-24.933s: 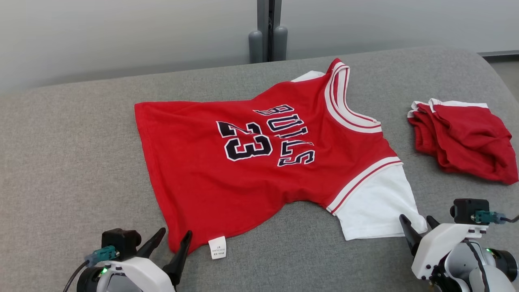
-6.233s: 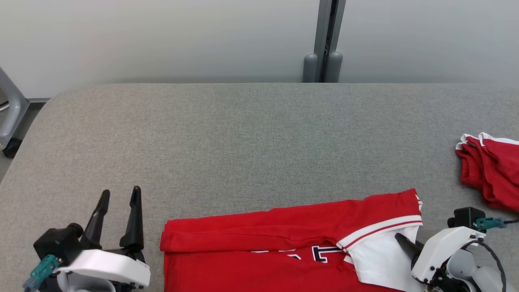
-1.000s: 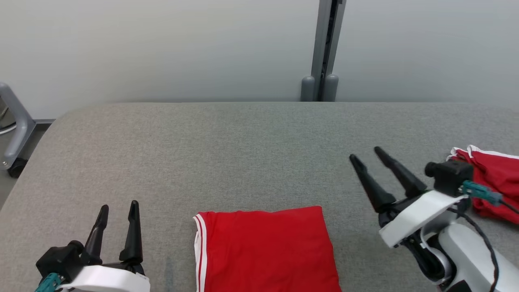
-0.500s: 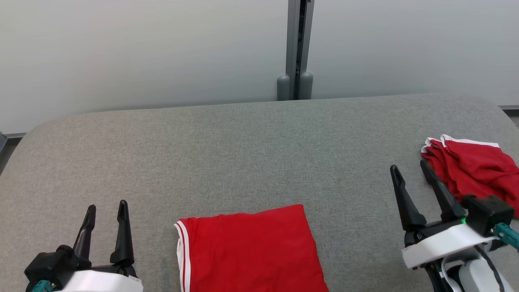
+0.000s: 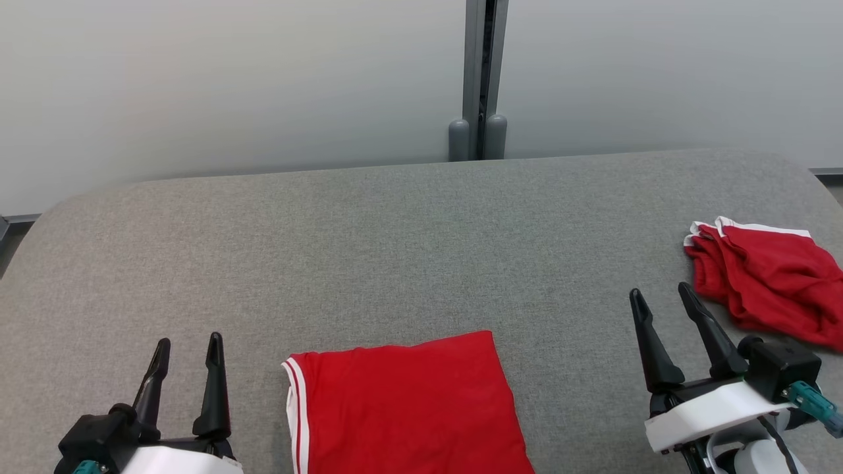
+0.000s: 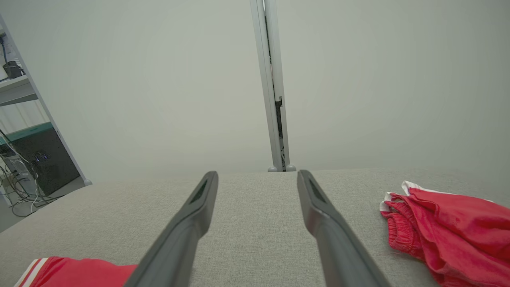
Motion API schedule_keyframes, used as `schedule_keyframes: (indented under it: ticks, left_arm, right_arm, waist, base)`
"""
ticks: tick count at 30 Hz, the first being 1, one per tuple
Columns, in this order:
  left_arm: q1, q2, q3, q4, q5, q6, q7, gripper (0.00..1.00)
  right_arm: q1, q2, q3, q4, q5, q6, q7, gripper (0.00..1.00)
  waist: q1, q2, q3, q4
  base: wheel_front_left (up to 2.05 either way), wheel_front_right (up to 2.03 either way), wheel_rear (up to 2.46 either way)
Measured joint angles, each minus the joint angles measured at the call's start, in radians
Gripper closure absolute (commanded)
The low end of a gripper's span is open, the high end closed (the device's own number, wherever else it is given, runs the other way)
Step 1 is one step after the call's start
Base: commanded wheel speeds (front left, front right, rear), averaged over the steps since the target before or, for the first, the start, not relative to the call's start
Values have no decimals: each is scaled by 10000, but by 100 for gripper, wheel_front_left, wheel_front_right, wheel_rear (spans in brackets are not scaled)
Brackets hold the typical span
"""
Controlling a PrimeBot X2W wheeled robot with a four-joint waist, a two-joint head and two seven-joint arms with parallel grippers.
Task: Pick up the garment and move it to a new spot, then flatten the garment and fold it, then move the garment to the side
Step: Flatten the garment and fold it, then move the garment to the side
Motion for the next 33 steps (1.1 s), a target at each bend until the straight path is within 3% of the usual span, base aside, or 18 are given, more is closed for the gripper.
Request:
schedule_keyframes:
  ticks: [24, 33]
  left_arm:
    - [-1, -90, -207, -10, 167, 2, 4, 0]
    - [-18, -102, -326, -8, 134, 44, 79, 0]
  right_arm:
    - [-224, 88, 431, 311, 121, 0, 318, 0]
    - [-976, 568, 1866, 1795, 1124, 0, 2731, 0]
  waist:
    - [0, 0, -76, 310]
    - [0, 0, -89, 699]
  base:
    - [0, 0, 0]
    - [0, 0, 0]
